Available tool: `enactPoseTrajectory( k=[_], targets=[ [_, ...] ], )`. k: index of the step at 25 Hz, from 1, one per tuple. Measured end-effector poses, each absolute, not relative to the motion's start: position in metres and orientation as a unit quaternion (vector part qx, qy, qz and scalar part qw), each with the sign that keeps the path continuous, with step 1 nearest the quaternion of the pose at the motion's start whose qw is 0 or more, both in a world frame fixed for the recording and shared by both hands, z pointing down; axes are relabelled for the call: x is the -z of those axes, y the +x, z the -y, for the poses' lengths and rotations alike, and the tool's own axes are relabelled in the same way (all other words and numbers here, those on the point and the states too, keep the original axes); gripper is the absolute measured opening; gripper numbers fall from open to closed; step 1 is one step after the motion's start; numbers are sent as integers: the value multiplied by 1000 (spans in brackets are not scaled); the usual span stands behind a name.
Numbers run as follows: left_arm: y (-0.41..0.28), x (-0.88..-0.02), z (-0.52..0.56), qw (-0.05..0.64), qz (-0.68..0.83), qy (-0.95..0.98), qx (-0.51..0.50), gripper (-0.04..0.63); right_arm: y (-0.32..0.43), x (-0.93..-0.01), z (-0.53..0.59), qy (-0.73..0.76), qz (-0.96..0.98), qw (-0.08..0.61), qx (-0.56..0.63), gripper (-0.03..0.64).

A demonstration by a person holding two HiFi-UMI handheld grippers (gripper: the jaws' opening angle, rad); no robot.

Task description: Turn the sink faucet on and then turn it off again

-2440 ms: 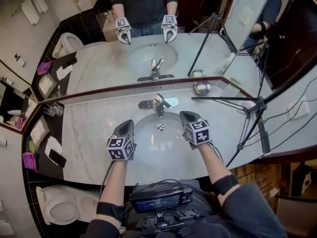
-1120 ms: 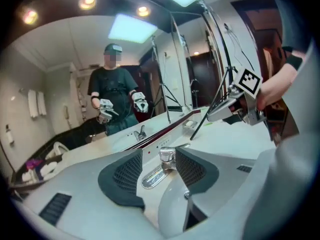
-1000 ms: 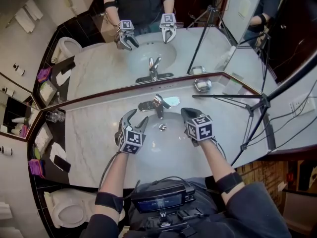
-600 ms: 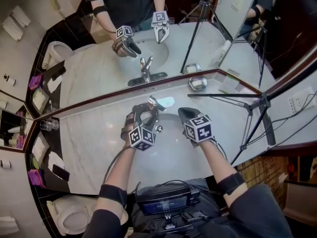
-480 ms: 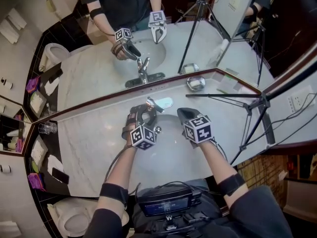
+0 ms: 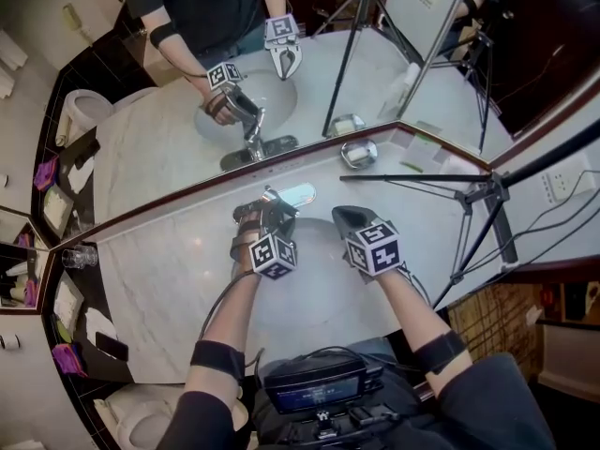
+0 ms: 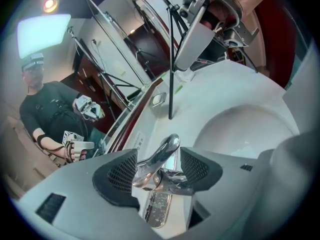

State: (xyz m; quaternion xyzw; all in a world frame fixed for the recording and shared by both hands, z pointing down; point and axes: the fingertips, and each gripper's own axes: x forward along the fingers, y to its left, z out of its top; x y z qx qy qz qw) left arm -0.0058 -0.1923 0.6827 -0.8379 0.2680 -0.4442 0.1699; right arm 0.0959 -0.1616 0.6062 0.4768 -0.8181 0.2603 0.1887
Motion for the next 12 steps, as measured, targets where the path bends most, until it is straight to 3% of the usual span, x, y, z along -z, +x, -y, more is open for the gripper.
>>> enactPoseTrajectory(
  k=[8, 12],
  targets=[
    [3, -690, 197, 156, -269, -840, 445, 265, 108, -613, 158, 485, 810, 189, -270, 19],
    [7, -690, 197, 169, -264, -837, 448, 230, 109, -617, 156, 484, 809, 189, -274, 19]
  ],
)
